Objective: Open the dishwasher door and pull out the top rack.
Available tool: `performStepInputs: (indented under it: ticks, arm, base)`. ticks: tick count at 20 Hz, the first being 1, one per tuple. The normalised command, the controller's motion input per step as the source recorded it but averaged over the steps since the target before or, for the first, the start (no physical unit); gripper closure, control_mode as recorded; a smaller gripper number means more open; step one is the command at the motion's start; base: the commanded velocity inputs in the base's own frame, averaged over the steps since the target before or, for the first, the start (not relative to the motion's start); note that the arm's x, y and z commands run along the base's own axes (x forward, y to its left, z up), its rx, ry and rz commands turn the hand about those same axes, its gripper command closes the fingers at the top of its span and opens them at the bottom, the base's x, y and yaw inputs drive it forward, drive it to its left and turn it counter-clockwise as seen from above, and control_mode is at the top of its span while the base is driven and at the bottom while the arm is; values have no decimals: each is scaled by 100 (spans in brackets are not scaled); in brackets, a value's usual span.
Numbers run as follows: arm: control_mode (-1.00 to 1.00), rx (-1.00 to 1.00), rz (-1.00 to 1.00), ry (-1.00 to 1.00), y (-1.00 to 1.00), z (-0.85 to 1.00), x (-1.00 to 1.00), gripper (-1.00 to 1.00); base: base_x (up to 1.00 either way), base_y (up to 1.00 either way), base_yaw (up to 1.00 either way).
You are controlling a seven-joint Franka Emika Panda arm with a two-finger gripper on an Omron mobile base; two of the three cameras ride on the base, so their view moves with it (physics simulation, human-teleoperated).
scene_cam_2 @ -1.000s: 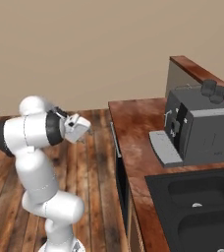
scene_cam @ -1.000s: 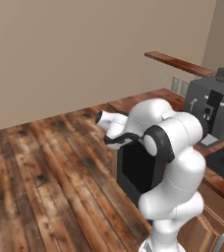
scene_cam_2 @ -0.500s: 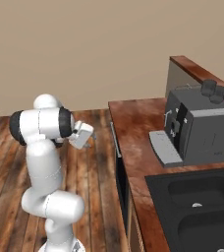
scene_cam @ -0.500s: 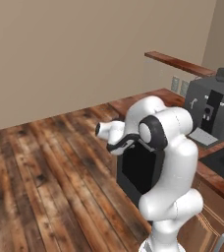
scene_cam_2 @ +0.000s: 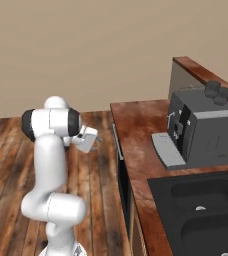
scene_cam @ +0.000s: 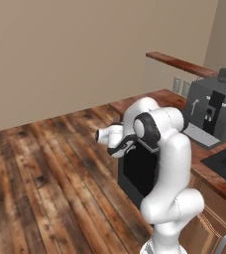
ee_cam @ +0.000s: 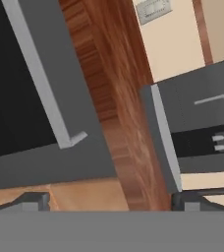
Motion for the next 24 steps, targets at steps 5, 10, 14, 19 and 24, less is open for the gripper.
performStepInputs:
  ticks: [5,10,14,19,24]
  arm:
    - [-100,-7,0,0,-9,-23,46,-100]
    - [-100,-7,0,0,-8,-28,46,-100]
    - [-100,-5,0,0,-10,-27,43,-100]
    - [-100,-4,0,0,-13,-28,37,-100]
    - [-100,-4,0,0,-16,-27,33,-100]
  base:
    - [0,0,0]
    - [0,0,0]
    - [0,0,0]
    - [0,0,0]
    - [0,0,0]
